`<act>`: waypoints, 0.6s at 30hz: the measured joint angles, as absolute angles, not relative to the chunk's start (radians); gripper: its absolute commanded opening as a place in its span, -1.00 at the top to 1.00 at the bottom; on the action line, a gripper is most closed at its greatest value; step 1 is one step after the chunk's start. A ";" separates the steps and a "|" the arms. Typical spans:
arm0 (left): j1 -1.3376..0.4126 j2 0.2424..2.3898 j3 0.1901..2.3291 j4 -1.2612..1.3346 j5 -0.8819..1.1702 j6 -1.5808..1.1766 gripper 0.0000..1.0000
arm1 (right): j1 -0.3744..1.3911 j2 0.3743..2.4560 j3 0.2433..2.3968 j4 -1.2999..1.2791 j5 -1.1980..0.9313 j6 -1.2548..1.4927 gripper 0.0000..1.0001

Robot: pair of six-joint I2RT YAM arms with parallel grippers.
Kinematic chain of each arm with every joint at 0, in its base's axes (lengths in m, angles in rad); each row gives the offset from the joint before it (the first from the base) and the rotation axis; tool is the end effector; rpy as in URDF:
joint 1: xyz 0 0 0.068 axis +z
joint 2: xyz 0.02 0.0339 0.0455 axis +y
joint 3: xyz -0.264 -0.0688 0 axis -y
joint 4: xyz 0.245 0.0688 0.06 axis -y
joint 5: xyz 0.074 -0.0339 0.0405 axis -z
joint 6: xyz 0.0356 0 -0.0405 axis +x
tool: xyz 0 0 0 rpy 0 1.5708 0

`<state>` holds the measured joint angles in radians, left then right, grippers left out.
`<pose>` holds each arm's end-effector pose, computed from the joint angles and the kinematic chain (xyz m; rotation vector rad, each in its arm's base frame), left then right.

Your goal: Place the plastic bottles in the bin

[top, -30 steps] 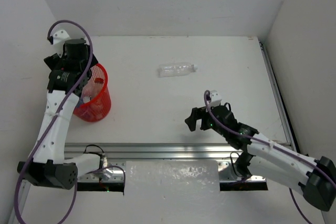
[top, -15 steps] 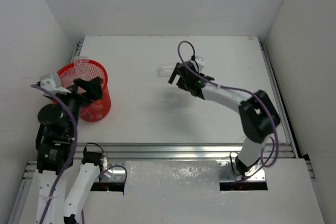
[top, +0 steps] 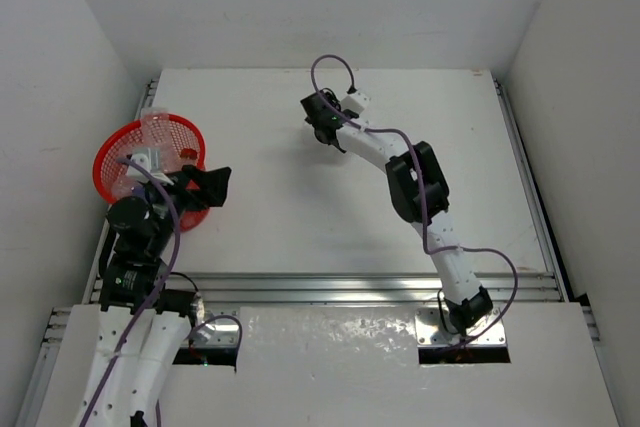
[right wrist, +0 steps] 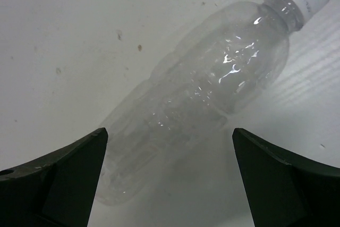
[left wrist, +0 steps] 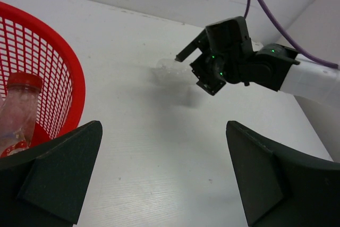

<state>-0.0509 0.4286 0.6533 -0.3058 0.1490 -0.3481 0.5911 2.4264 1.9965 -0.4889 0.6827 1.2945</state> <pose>0.1138 -0.0111 0.3275 -0.1331 1.6631 -0.4259 0.4515 0.2760 0.1583 1.0166 1.9952 0.1442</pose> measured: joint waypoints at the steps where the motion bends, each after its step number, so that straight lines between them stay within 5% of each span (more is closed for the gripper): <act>1: -0.051 0.429 0.653 -0.303 0.160 -0.347 -0.99 | 0.591 2.443 2.005 -0.454 0.695 1.288 -0.98; 5: -0.051 0.437 0.653 -0.295 0.197 -0.345 -0.99 | 0.577 2.485 2.034 -0.418 0.695 1.253 -0.95; 8: -0.051 0.442 0.653 -0.294 0.216 -0.345 -0.99 | 0.569 2.493 1.990 -0.377 0.679 1.238 -0.73; 11: -0.051 0.448 0.653 -0.294 0.234 -0.344 -0.99 | 0.558 2.448 1.874 -0.253 0.657 1.214 0.04; 12: -0.051 0.450 0.653 -0.294 0.242 -0.344 -0.99 | 0.555 2.426 1.822 -0.205 0.652 1.205 0.70; 13: -0.051 0.453 0.653 -0.293 0.250 -0.344 -0.99 | 0.551 2.399 1.768 -0.159 0.636 1.191 1.00; 18: -0.051 0.484 0.653 -0.268 0.347 -0.363 -0.99 | 0.546 2.140 1.301 0.144 0.496 1.021 1.00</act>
<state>-0.0509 0.4835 0.6533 -0.2684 0.3473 -0.3630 0.5465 2.1399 1.3006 0.1436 0.4965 1.0206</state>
